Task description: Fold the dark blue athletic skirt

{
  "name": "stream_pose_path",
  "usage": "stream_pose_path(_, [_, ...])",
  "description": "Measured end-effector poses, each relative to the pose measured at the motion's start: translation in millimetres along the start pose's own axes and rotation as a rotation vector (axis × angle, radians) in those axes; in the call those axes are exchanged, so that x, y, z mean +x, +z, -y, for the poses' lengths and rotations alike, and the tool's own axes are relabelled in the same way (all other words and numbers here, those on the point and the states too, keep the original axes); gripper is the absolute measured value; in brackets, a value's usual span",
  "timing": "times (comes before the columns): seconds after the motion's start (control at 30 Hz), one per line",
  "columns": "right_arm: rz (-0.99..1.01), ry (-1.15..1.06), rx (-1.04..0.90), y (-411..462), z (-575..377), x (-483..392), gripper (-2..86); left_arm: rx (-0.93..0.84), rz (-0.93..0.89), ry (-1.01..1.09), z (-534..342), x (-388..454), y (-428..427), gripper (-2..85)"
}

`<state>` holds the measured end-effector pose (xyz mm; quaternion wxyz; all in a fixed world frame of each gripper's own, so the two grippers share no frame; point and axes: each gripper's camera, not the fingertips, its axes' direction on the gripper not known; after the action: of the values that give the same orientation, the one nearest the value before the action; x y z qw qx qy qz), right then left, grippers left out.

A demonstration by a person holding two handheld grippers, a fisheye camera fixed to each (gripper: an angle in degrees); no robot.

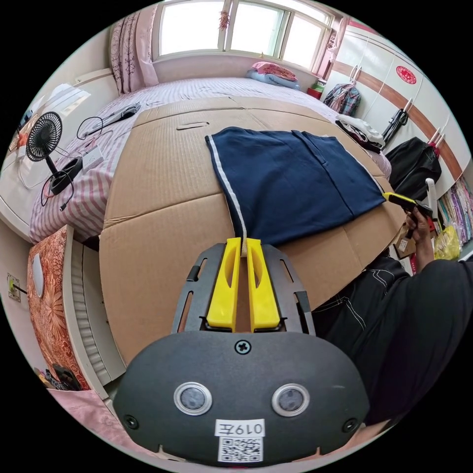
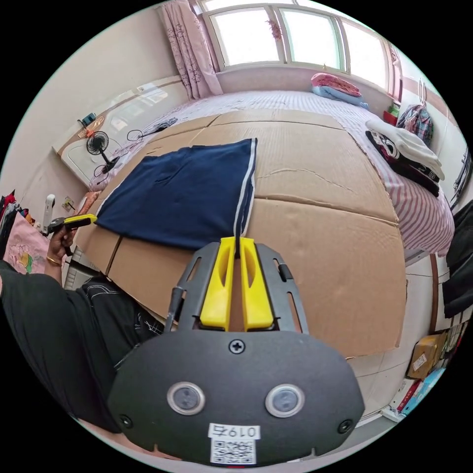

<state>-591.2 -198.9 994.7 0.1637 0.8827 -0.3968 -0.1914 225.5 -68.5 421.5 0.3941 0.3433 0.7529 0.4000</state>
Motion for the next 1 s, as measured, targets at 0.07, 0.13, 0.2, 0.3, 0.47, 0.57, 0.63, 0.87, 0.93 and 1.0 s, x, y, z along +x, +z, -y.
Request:
stream_pose_path(0.07, [-0.053,-0.026,-0.018,6,-1,-9,-0.3,-0.002,0.006,0.011,5,-4,-9,1.1])
stream_pose_path(0.13, [-0.101,-0.046,-0.036,15,-3,-16,-0.3,-0.025,0.006,0.015,9,-8,-11,1.1])
stream_pose_path(0.2, [-0.117,-0.06,-0.081,31,-7,-21,-0.3,-0.052,0.003,0.017,12,-13,-9,1.2])
stream_pose_path(0.3, [-0.111,-0.042,-0.061,38,-17,-23,0.4,-0.052,-0.017,0.007,17,-25,-12,1.3])
stream_pose_path(0.47, [-0.063,-0.013,-0.052,51,-32,-16,2.9,-0.022,-0.079,0.0,23,-52,-28,1.6])
stream_pose_path(0.57, [-0.059,-0.015,-0.046,58,-41,-14,4.8,-0.007,-0.108,-0.021,27,-69,-38,1.6])
stream_pose_path(0.63, [-0.053,-0.009,-0.045,59,-47,-9,6.5,0.013,-0.143,-0.041,28,-83,-44,1.5])
stream_pose_path(0.87, [0.055,0.039,0.0,57,-70,20,5.6,0.126,-0.392,-0.192,31,-155,-65,1.4])
stream_pose_path(0.93, [0.065,0.047,0.013,57,-74,25,4.7,0.146,-0.422,-0.234,32,-172,-70,1.3])
stream_pose_path(1.0, [0.09,0.061,0.037,56,-78,30,3.7,0.161,-0.447,-0.284,34,-188,-74,1.2])
